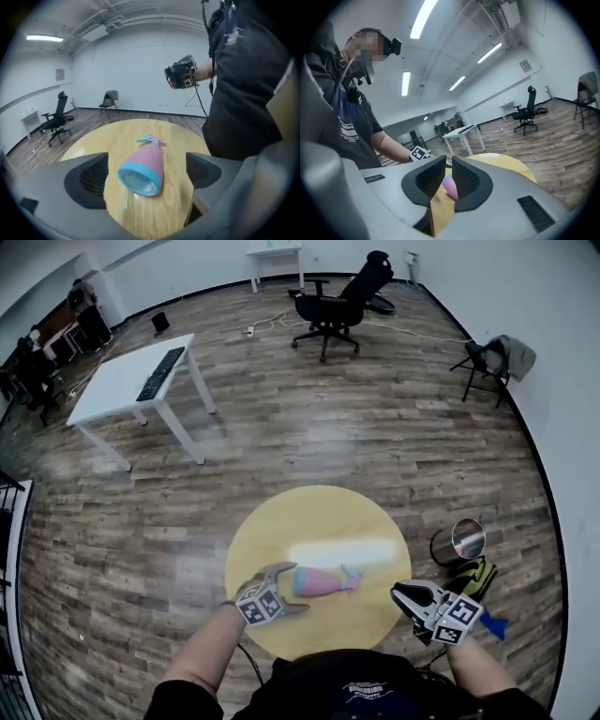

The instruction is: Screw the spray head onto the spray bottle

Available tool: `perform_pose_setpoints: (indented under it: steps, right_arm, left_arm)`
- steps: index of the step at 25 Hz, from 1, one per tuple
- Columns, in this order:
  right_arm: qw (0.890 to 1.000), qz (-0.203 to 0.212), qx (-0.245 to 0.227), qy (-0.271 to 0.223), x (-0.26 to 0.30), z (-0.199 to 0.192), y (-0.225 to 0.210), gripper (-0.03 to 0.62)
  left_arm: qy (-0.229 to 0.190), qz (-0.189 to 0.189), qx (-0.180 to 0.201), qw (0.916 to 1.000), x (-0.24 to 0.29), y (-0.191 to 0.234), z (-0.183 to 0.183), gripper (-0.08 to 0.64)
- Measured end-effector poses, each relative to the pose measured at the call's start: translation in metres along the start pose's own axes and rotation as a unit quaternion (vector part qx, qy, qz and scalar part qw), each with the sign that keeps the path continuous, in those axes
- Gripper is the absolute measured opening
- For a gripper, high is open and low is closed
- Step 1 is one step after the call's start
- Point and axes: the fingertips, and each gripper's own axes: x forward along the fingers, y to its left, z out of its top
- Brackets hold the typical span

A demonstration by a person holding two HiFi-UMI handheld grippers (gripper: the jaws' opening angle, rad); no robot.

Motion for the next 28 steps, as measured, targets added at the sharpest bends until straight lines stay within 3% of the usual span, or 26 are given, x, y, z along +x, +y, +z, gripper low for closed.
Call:
perform_pose_setpoints:
  steps: [3,6,10,12,14,17,20,22,24,25,26,27,28]
  right_arm:
    - [0.998,-0.063,0.018,-0.002,-0.001,-0.014,0.016,0.074]
    - [0.994,-0.107,0.028,0.001,0.001,-0.023,0.037,0.074]
    - [0.993,-0.110,0.030,0.027,0.006,-0.032,0.045,0.074]
    - [0.994,-0.100,0.028,0.034,0.008,-0.034,0.043,0.074]
    - [0.995,-0.094,0.026,0.033,0.013,-0.029,0.034,0.074]
    - [0.996,-0.083,0.026,0.034,0.017,-0.016,0.012,0.074]
    - [0.997,-0.063,0.046,0.017,0.020,0.011,0.005,0.074]
    - [0.996,-0.044,0.077,-0.010,0.020,0.042,0.009,0.085]
    - [0.991,0.003,0.132,-0.032,0.026,0.070,0.026,0.115]
    - [0.983,0.038,0.174,-0.039,0.032,0.081,0.040,0.129]
    - [0.970,0.080,0.224,-0.045,0.039,0.092,0.056,0.193]
    - [0.952,0.128,0.274,-0.051,0.046,0.103,0.077,0.268]
    - [0.931,0.176,0.314,-0.055,0.051,0.115,0.101,0.313]
  left_arm:
    - [-0.003,-0.050,0.058,0.9971,0.027,0.005,-0.021,0.523]
    - [-0.003,-0.071,0.112,0.9911,0.048,0.005,-0.034,0.523]
    - [0.019,-0.078,0.153,0.9849,0.086,0.004,-0.047,0.521]
    - [0.015,-0.090,0.132,0.9870,0.095,-0.002,-0.045,0.518]
    - [-0.001,-0.097,0.078,0.9923,0.092,-0.001,-0.033,0.515]
    - [-0.073,-0.086,-0.005,0.9935,0.063,0.006,0.014,0.512]
    - [-0.190,-0.045,-0.062,0.9788,-0.017,0.017,0.081,0.511]
    - [-0.261,-0.008,-0.062,0.9633,-0.087,0.018,0.131,0.511]
    - [-0.331,0.022,-0.036,0.9426,-0.161,0.006,0.184,0.511]
    - [-0.363,0.033,-0.022,0.9308,-0.196,-0.004,0.208,0.511]
    - [-0.387,0.041,-0.006,0.9211,-0.226,-0.017,0.227,0.511]
    - [-0.398,0.046,0.015,0.9161,-0.251,-0.032,0.240,0.511]
    - [-0.395,0.049,0.041,0.9166,-0.269,-0.049,0.247,0.511]
